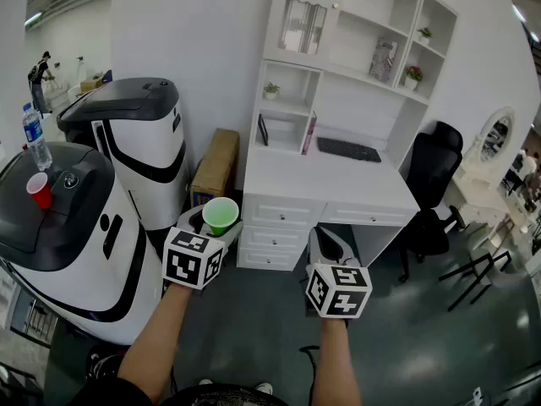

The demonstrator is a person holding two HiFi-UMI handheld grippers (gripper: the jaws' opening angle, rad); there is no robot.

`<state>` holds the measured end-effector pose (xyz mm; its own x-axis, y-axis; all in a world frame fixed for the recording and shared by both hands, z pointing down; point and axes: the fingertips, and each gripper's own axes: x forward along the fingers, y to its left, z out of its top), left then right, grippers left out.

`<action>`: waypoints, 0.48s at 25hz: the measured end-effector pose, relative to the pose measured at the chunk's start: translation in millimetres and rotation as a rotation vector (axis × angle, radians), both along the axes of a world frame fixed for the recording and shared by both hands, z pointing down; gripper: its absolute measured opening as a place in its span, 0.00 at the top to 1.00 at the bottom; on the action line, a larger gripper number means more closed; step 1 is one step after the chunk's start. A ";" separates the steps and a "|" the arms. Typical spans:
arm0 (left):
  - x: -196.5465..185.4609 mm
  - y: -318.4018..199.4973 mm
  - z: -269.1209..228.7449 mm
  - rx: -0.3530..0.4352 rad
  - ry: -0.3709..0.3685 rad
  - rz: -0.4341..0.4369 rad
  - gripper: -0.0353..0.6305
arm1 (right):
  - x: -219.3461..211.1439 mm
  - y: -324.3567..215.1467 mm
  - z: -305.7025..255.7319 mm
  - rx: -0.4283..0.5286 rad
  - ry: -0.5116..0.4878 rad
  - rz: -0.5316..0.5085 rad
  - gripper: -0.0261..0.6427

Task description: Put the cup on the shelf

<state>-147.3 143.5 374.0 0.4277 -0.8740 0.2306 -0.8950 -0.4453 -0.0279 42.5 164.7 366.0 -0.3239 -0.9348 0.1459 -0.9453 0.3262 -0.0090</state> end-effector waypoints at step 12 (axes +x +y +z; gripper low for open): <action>20.3 3.0 -2.9 0.005 -0.001 -0.005 0.49 | 14.8 0.4 -1.3 0.006 0.000 -0.012 0.92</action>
<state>-127.0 146.4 371.1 0.4232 -0.8772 0.2267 -0.8971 -0.4407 -0.0308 57.3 165.1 364.7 -0.3347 -0.9319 0.1401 -0.9414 0.3371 -0.0067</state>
